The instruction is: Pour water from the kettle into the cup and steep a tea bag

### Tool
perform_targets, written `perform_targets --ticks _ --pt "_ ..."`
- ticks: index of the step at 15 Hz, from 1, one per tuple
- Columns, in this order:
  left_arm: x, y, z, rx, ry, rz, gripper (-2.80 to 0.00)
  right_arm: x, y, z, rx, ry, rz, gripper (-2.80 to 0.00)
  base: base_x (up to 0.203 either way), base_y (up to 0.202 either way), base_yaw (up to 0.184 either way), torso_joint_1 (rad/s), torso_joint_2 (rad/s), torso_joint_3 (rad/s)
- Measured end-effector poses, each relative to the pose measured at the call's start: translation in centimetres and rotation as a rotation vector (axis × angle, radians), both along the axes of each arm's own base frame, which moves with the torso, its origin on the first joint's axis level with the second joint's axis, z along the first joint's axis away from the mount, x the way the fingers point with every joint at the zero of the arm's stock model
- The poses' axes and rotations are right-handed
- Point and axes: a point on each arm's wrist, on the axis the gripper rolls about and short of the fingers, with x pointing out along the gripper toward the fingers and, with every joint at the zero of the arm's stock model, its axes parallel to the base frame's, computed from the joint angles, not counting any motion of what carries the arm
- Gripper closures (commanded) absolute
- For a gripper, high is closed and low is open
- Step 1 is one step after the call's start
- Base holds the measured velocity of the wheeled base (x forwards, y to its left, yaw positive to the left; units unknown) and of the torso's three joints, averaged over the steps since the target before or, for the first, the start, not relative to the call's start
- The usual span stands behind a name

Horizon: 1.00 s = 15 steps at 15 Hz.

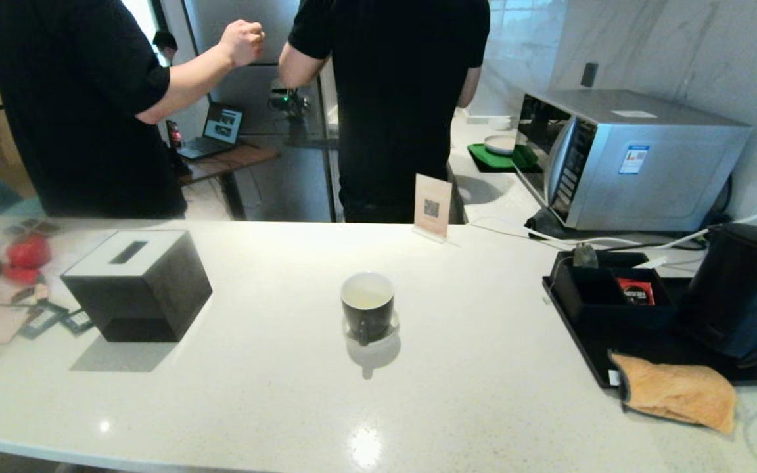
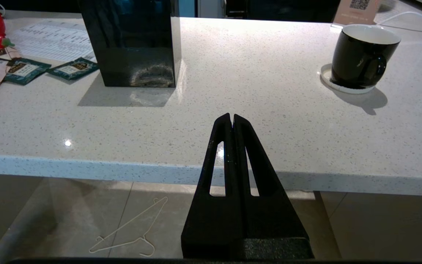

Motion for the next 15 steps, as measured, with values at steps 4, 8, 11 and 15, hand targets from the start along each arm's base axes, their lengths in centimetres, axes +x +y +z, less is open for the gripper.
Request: perform_targets --ticks 4,8,11,15 --pt "0.0 0.0 0.0 0.000 0.000 0.000 0.00 0.6 0.0 -0.8 -0.005 -0.011 0.008 0.00 0.000 0.000 0.000 0.000 0.00 0.000" --pt "0.0 0.0 0.0 0.000 0.000 0.000 0.00 1.0 0.0 -1.4 -0.010 -0.011 0.013 0.00 0.000 0.000 0.000 0.000 0.00 0.000" --pt "0.0 0.0 0.0 -0.001 0.000 0.000 0.00 1.3 0.0 -1.6 -0.014 -0.019 0.017 0.00 0.000 0.000 0.000 0.000 0.00 0.000" --pt "0.0 0.0 0.0 0.000 0.000 0.000 0.00 1.5 0.1 -1.9 -0.016 -0.027 0.023 0.00 0.000 0.000 0.000 0.000 0.00 0.000"
